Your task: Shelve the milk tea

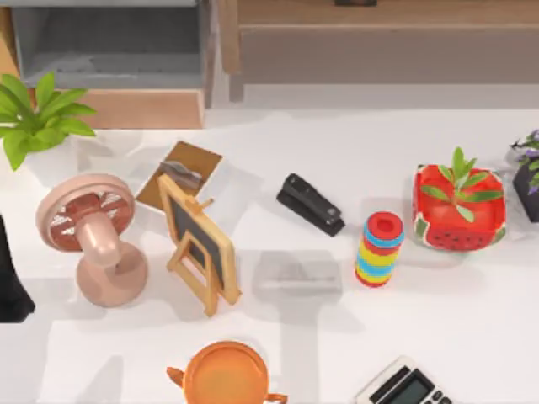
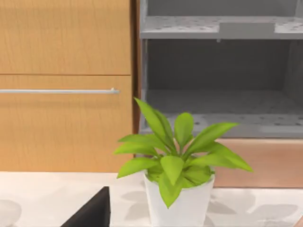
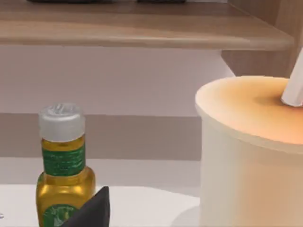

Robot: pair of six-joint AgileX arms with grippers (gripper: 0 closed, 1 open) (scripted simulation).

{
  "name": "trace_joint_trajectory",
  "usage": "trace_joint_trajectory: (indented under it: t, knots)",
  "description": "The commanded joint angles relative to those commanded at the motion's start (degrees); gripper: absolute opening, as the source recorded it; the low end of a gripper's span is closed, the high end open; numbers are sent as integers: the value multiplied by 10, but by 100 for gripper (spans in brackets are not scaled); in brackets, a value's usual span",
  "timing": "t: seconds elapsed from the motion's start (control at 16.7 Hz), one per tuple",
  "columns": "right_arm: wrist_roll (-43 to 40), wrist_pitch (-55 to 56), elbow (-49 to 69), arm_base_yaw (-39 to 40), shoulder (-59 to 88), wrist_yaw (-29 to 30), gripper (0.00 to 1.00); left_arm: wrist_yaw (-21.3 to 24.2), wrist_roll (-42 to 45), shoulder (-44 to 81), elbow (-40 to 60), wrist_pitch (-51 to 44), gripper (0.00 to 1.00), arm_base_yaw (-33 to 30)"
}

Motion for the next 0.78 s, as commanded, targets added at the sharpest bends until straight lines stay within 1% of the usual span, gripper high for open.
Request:
trace_joint_trajectory:
  t: [0.18,0.3,0.6,0.78]
  knots:
    - [11,78,25,-34,96,-34,100,0,0,0,0,0,100,0]
    - [18,107,35,-47,129,-47,100,0,0,0,0,0,100,0]
    - [20,116,39,-51,139,-51,100,0,0,0,0,0,100,0]
    - [19,108,46,-42,140,-43,100,0,0,0,0,0,100,0]
